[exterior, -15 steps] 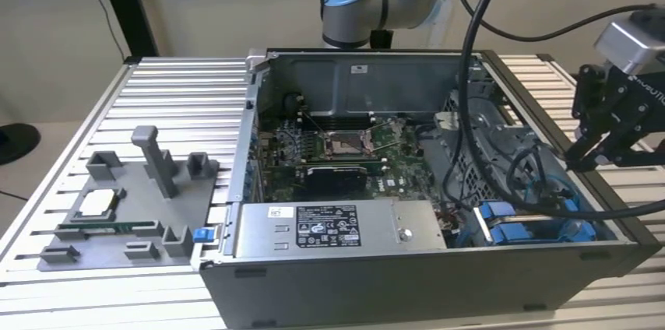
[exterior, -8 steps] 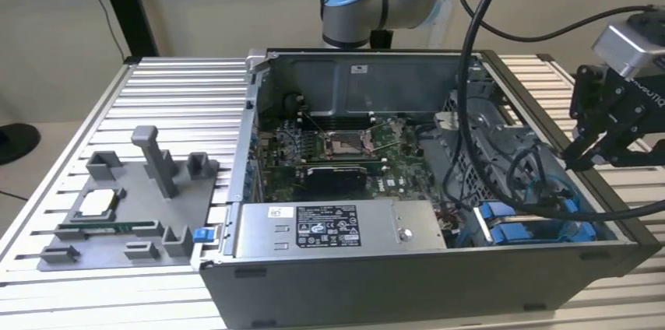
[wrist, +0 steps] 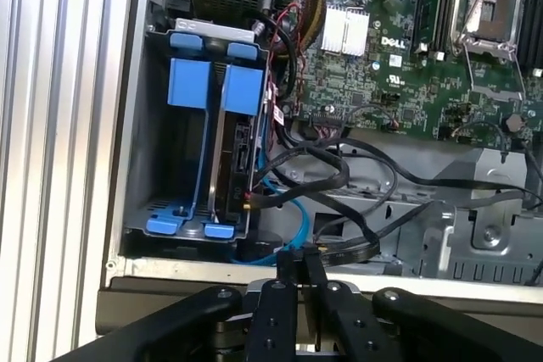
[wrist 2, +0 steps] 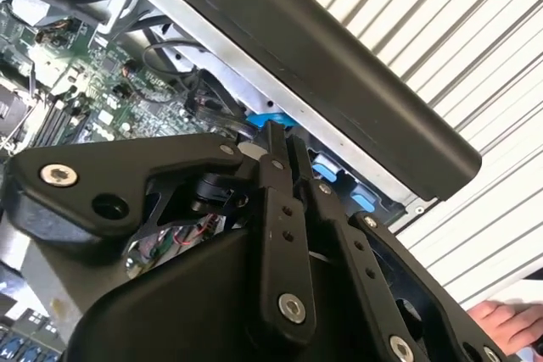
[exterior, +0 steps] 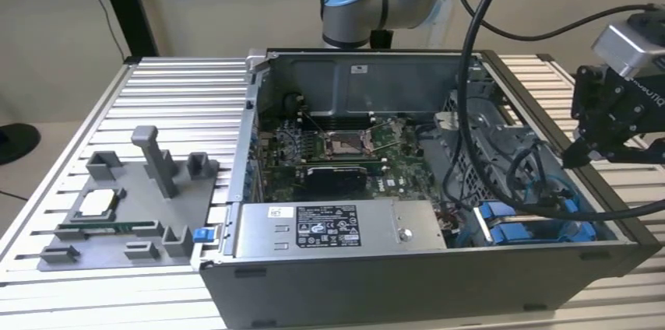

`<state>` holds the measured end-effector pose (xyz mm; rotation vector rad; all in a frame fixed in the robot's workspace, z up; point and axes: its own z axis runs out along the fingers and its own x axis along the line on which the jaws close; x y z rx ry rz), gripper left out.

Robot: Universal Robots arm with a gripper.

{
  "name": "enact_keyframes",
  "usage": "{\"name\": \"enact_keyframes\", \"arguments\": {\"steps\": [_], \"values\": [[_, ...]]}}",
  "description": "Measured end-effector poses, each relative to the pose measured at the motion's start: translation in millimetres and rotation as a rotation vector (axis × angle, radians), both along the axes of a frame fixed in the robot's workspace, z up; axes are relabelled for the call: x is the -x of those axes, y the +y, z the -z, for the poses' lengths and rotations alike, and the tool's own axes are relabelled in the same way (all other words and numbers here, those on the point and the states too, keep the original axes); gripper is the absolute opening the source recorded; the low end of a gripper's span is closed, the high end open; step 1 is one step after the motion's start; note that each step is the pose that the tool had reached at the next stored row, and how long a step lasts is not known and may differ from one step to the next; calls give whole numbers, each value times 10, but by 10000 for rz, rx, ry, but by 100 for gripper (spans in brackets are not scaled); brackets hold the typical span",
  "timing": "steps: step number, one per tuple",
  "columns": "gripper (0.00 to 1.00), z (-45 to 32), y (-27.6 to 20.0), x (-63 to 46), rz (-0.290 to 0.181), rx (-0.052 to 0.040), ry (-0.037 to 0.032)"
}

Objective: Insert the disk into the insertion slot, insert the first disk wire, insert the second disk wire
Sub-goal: 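Insert the second disk wire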

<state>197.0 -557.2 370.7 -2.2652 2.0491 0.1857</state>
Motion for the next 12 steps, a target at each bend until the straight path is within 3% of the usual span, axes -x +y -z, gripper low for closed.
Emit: {"name": "enact_keyframes", "arguments": {"steps": [7, 12], "values": [[0, -195, 0, 101, 0, -68, 1], [0, -222, 0, 281, 0, -80, -27]]}}
